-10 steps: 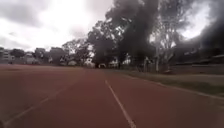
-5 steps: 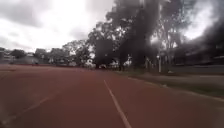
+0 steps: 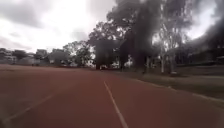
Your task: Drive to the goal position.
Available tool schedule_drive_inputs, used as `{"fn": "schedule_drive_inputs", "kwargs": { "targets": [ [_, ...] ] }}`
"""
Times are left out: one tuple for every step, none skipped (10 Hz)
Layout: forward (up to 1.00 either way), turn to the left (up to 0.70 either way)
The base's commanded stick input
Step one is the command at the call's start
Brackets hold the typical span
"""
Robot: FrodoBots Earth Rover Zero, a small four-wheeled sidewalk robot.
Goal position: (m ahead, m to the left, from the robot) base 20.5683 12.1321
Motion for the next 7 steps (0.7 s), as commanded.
{"fn": "schedule_drive_inputs", "kwargs": {
  "targets": [
    [0.70, 0.00],
    [0.70, 0.00],
    [0.70, 0.00],
    [0.70, 0.00],
    [0.70, 0.00],
    [0.70, 0.00],
    [0.70, 0.00]
  ]
}}
